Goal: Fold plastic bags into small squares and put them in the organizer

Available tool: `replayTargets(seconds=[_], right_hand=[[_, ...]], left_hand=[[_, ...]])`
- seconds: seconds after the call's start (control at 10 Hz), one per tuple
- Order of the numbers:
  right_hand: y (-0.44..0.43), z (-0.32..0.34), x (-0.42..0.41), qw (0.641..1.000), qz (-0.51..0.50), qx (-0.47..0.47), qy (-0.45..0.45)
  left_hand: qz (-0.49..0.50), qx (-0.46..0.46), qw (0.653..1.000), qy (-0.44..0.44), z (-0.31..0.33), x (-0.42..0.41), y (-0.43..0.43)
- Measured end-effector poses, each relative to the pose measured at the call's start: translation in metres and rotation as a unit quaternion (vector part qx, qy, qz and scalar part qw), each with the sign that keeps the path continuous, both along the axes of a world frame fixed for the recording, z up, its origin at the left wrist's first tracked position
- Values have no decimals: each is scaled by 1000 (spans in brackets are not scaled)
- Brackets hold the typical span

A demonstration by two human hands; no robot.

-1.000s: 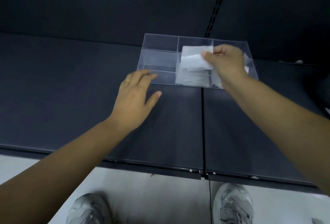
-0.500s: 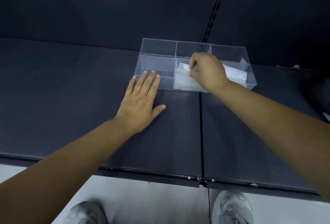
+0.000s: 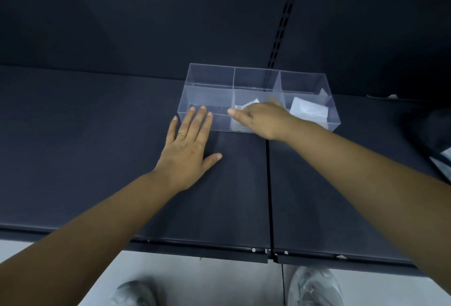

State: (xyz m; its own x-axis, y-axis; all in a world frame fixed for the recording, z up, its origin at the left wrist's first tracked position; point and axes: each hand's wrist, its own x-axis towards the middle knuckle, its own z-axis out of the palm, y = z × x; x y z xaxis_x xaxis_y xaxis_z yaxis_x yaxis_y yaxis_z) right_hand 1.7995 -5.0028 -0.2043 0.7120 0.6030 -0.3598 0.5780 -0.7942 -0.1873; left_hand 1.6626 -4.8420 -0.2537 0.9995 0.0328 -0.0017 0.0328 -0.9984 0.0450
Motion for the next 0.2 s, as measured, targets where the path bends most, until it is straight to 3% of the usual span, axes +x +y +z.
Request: replayTargets(seconds=[0.1,0.2], right_hand=[[-10,1,-19,992,-19,118,-34],[-27,17,-43,961,-56,269,-20]], left_hand=[[11,-47,999,4,15,1,-3],[7,-135,990,-36,44,-2,-7]])
